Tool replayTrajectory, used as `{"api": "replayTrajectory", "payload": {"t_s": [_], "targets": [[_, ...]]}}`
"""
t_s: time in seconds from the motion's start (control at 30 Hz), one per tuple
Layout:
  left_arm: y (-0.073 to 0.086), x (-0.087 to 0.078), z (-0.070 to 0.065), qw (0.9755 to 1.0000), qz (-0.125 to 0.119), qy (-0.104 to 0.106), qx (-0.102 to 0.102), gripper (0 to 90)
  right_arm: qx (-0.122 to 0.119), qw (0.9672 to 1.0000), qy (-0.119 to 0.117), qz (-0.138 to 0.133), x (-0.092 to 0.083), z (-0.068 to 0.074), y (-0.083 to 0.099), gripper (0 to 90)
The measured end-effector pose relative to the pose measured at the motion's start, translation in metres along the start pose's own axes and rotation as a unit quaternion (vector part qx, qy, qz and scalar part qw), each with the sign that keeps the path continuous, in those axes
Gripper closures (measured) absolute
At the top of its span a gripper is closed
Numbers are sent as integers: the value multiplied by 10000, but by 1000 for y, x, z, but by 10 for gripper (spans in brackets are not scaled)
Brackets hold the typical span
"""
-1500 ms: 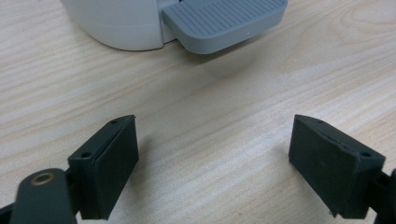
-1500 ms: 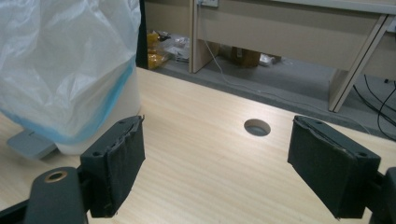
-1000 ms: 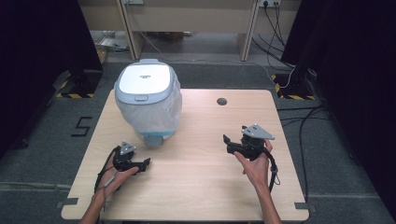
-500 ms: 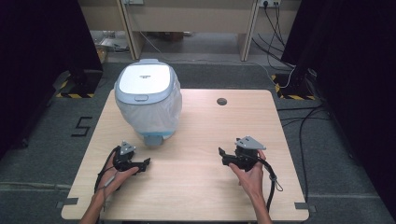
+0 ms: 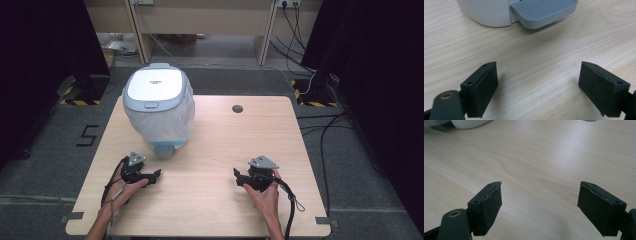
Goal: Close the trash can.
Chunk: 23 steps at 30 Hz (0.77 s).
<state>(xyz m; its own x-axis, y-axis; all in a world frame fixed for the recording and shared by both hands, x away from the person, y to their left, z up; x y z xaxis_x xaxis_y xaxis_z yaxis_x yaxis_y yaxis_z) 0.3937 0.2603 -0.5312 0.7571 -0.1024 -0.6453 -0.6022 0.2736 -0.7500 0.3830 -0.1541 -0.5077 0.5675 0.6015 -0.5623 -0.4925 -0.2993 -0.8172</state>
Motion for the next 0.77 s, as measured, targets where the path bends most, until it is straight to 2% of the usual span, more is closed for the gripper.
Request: {"api": "replayTrajectory", "payload": {"t_s": [0.17,0.23,0.27,0.43,0.77], "targets": [[0,0,0,10000,0,-1,0,147,126,9994,45,306,6,0,11,195],[0,0,0,10000,-2,-2,-1,147,165,9980,55,605,8,-1,14,179],[0,0,0,10000,-2,-2,0,147,159,9977,108,656,8,-1,14,166],[0,0,0,10000,0,-4,-3,147,308,9971,48,700,9,-1,14,149],[0,0,0,10000,-10,-9,-6,147,283,9971,22,708,9,-2,14,144]]}}
Point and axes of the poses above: each handheld gripper's, and its own axes: x roughly forward along the jaws, y roughly out of its underside, z roughly to its left, the point moved 1 cm from there along x, roughly forward along the jaws, and after that the axes turned 15 degrees about -y, right-handed, at the moved point
